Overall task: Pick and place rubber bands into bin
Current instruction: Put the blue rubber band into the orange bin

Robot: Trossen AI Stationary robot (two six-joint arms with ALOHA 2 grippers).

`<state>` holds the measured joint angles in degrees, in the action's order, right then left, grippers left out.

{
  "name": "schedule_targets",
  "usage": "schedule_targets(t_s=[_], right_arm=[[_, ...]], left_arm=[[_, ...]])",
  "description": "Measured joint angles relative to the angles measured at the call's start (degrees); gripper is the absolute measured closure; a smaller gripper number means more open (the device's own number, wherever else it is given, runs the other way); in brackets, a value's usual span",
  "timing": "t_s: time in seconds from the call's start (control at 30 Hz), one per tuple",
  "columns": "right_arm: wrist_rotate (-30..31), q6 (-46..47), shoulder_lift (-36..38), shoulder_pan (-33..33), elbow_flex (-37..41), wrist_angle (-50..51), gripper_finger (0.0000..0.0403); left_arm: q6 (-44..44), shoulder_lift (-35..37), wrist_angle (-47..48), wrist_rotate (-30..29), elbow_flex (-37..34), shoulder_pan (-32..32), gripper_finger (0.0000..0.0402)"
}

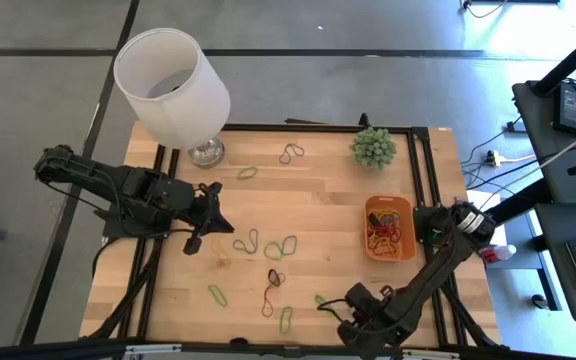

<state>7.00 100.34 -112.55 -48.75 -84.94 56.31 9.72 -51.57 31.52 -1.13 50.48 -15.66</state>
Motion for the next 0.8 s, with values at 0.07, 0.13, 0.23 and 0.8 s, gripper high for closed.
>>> schedule_targets(t_s=[0.07,0.13,0.23,0.8], right_arm=[[1.85,0.04,0.02,0.73,-2.60,3.80,0.0401],[3.94,0.04,0.02,1.56,-5.43,8.35,0.0401],[7.54,0.06,0.11,2.70,-9.56,14.99,0.0401],[23.68,-7.63,10.90,12.29,-12.37,33.83,0.0402]], left_arm=[[0.00,0.00,0.00,-0.26,0.00,0.01,0.0387],[0.00,0.00,-0.01,-0.58,0.00,0.00,0.0387],[0.00,0.00,-0.03,-0.83,0.00,0.00,0.0387],[-0.03,0.00,-1.20,-6.12,0.02,0.26,0.0387]])
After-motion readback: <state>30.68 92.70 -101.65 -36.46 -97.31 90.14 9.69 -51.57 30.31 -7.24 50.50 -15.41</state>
